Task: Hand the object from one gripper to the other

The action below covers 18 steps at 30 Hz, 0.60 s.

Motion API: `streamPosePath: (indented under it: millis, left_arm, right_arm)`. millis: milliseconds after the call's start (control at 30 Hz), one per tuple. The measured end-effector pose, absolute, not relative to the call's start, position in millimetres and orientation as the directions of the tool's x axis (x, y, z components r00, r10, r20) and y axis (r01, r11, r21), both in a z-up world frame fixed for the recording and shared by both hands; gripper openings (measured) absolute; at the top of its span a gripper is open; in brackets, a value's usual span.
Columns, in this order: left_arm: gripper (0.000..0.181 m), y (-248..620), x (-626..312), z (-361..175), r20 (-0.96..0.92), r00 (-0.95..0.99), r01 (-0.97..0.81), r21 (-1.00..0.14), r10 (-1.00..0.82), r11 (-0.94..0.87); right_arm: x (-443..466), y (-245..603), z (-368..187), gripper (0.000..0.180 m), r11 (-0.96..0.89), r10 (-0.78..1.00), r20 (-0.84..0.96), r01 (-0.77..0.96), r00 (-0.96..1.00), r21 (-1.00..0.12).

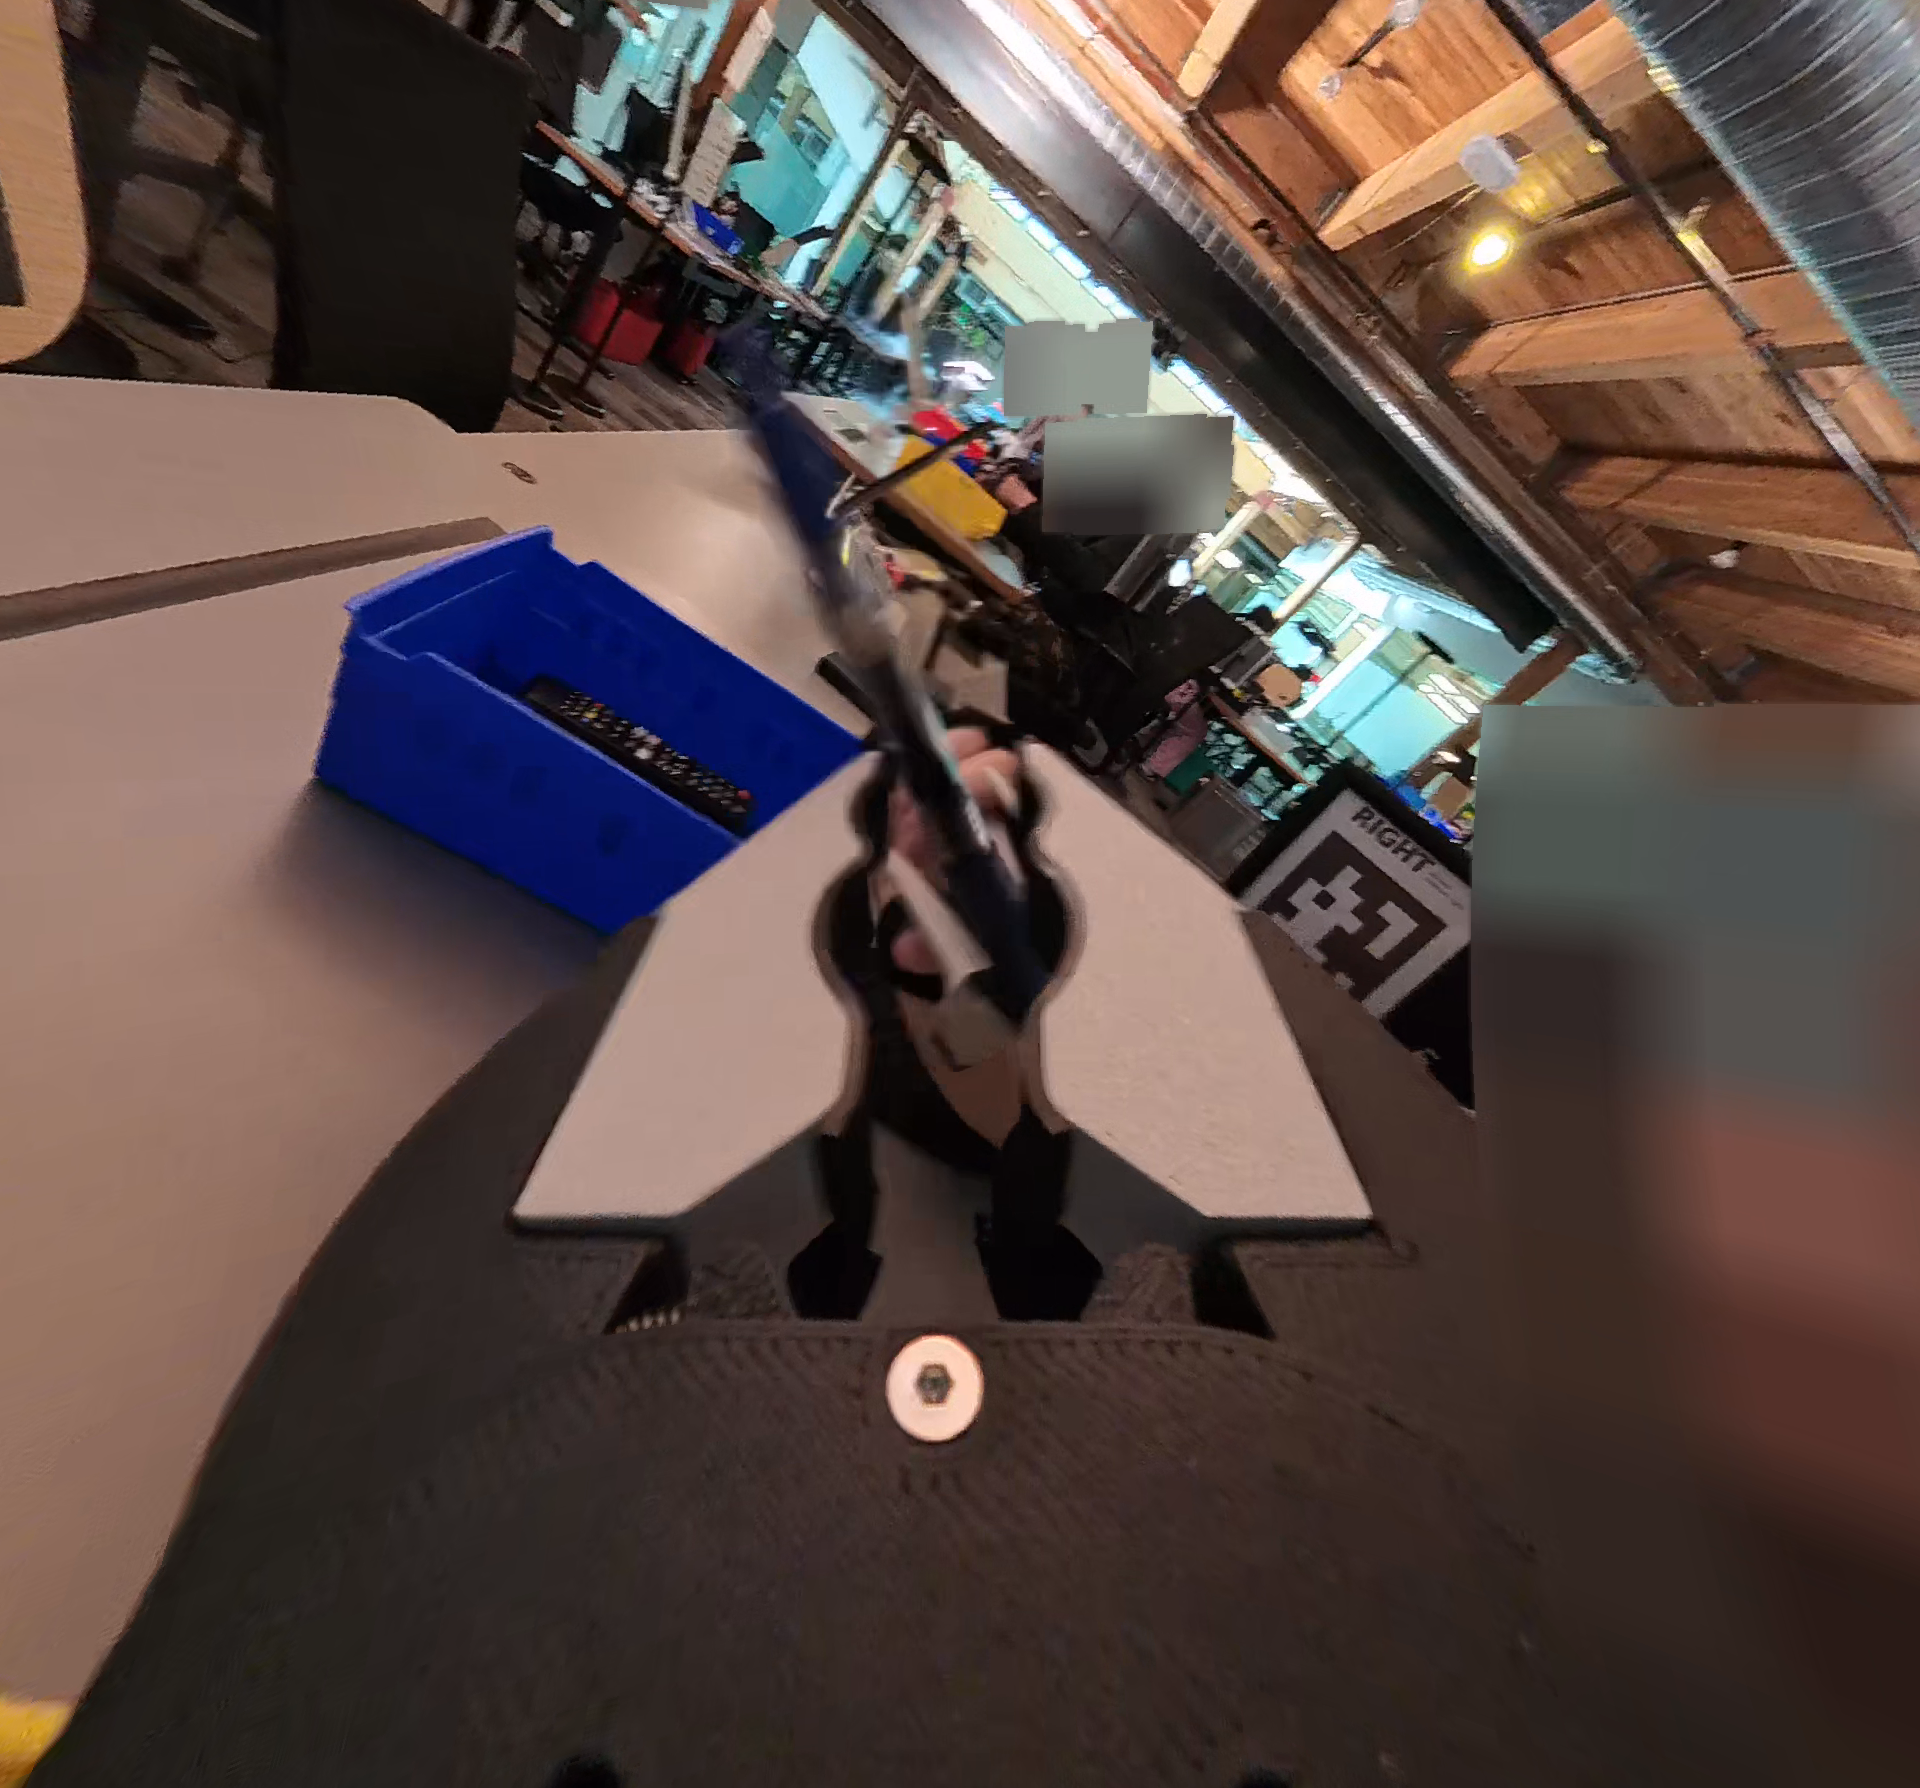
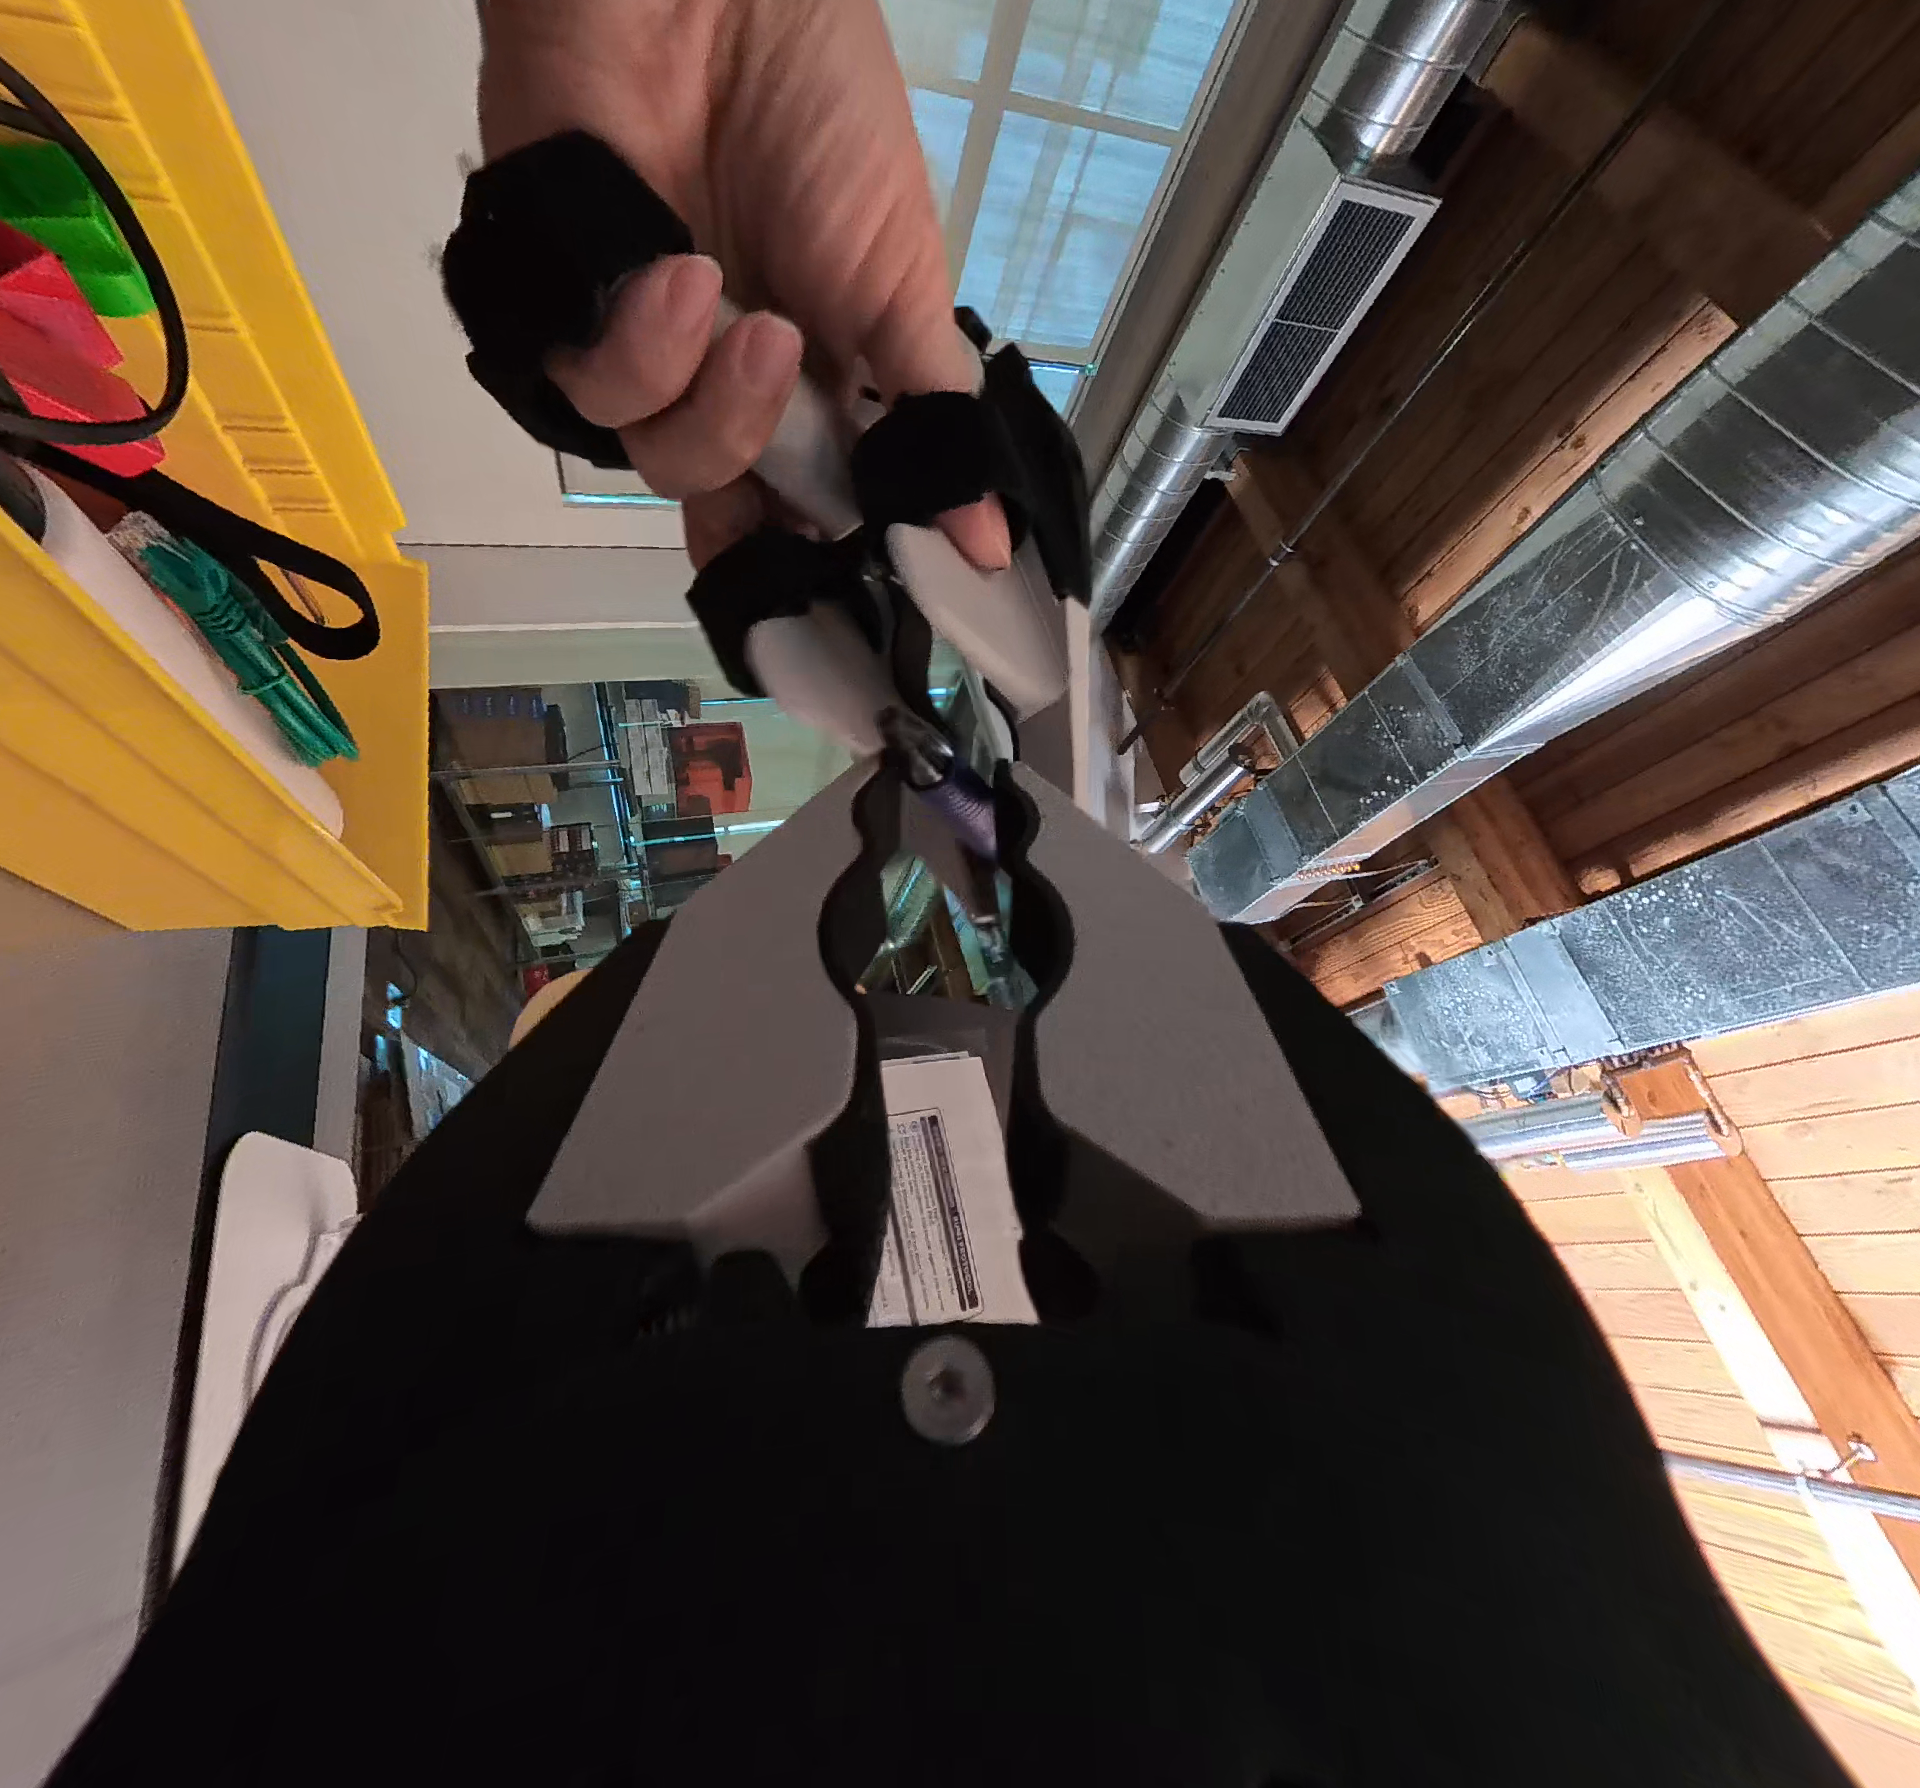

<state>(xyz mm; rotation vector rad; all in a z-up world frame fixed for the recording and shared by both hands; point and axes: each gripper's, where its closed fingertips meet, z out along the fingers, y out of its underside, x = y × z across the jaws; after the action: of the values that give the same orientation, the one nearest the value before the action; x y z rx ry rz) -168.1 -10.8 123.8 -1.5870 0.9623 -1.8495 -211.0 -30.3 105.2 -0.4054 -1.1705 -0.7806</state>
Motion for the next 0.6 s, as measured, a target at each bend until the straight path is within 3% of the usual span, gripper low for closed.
streamPosePath:
  millis: [67, 133, 233, 300, 367, 500, 600]
  left_arm:
    - [0.06, -1, -171, 120, 0.6, -0.097, -0.065, -0.8, -0.794, -0.596]
    - [0.075, 12, -179, 122, 0.541, -0.006, -0.025, -0.841, -0.841, -0.541]
    - [0.072, 18, -193, 134, 0.422, 0.057, 0.026, -0.907, -0.905, -0.421]
    - [0.068, 5, -196, 139, 0.347, 0.012, 0.01, -0.938, -0.938, -0.347]
    - [0.066, -10, -196, 141, 0.281, -0.038, -0.017, -0.96, -0.959, -0.281]
    - [0.06, -37, -187, 135, 0.15, -0.128, -0.076, -0.987, -0.98, -0.141]
    - [0.053, -47, -175, 120, 0.105, -0.142, -0.158, -0.984, -0.984, -0.082]
  right_arm:
    - [-207, -35, 111, 0.009, 0.702, -0.267, 0.941, 0.711, 0.206, 0.043]
    - [-200, -40, 123, 0.009, 0.729, -0.14, 0.948, 0.677, 0.285, -0.097]
    - [-187, -39, 135, 0.008, 0.682, 0.225, 0.876, 0.573, 0.427, -0.455]
    - [-180, -40, 136, 0.009, 0.549, 0.506, 0.709, 0.451, 0.49, -0.704]
    - [-174, -41, 133, 0.009, 0.355, 0.715, 0.478, 0.324, 0.51, -0.877]
    - [-166, -39, 126, 0.009, -0.026, 0.898, 0.01, 0.075, 0.439, -0.997]
    - [-161, -32, 121, 0.009, -0.369, 0.877, -0.383, -0.104, 0.289, -0.923]
